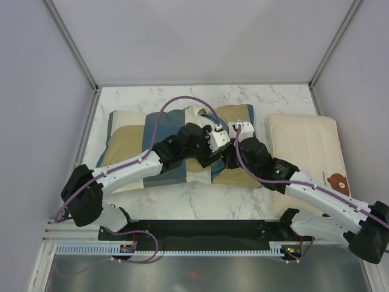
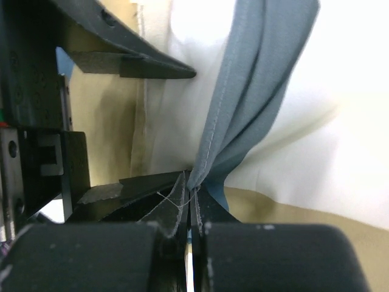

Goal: Remove the pillowcase from the pillow

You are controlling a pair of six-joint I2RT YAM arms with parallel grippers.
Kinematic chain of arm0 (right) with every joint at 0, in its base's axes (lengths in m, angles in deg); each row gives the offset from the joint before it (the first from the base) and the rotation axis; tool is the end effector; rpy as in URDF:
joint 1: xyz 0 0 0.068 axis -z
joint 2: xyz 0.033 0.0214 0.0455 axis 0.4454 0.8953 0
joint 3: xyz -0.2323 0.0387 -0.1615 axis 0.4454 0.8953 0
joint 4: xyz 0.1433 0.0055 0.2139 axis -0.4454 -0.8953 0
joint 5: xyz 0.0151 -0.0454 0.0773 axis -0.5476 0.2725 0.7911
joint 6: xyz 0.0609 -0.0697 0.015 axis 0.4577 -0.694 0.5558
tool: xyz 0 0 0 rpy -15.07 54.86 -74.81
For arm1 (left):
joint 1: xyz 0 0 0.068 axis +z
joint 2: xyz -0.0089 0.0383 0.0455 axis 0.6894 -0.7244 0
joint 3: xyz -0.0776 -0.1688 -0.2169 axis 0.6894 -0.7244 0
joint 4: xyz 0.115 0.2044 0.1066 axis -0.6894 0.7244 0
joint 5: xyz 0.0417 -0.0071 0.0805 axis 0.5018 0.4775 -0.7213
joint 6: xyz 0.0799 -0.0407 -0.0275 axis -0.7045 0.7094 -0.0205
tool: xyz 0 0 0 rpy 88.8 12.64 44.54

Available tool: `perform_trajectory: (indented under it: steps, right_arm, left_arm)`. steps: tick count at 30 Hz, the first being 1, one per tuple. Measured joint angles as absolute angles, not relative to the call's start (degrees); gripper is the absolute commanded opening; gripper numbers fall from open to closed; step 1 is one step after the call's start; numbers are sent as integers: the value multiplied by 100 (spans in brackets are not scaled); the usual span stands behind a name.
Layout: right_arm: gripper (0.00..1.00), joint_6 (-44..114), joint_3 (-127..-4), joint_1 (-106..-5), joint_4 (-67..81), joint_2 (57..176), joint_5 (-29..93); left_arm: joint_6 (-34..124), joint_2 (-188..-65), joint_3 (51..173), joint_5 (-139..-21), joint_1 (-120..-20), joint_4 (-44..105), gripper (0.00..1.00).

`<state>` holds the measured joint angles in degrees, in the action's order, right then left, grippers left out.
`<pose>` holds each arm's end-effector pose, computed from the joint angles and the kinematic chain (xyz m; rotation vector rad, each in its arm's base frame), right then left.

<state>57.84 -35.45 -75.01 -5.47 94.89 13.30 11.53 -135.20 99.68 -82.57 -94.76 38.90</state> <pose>0.1887 0.1883 0.2804 -0.2197 2.0869 0.6440 0.2255 -0.2938 0.2651 1.3170 1.6721 -0.4090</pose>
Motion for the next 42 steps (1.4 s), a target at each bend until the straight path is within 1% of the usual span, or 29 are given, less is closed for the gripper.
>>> perform_trajectory:
  steps: [3, 4, 5, 6, 9, 17, 23, 29, 42]
  right_arm:
    - [0, 5891, -3510, -7411, -656, 9463, 1133]
    - [0, 5937, -3486, -7380, -689, 9450, 1052]
    - [0, 5974, -3458, -7352, -726, 9434, 976]
    - [0, 6005, -3436, -7335, -764, 9421, 915]
    - [0, 6057, -3374, -7317, -855, 9360, 796]
    - [0, 6057, -3361, -7345, -1107, 9203, 633]
    - [0, 6070, -3361, -7457, -1310, 9109, 458]
    - [0, 6173, -3361, -7066, -1367, 9290, 447]
    - [0, 6101, -3451, -6235, -1432, 9596, 849]
  left_arm:
    - [1142, -13815, 10200, -8246, -9480, 3928, 45]
    - [1135, -13918, 10278, -8229, -9482, 3934, 31]
    - [1133, -13997, 10329, -8215, -9484, 3932, 24]
    - [1127, -14080, 10375, -8209, -9491, 3923, 14]
    - [1105, -14202, 10453, -8209, -9522, 3915, 3]
    - [1100, -14209, 10493, -8373, -9602, 3904, 2]
    - [1186, -13933, 10337, -8467, -9449, 4017, 2]
    - [1424, -13693, 10228, -8281, -9161, 4083, 2]
    - [1725, -13529, 9975, -8301, -9041, 3888, 2]
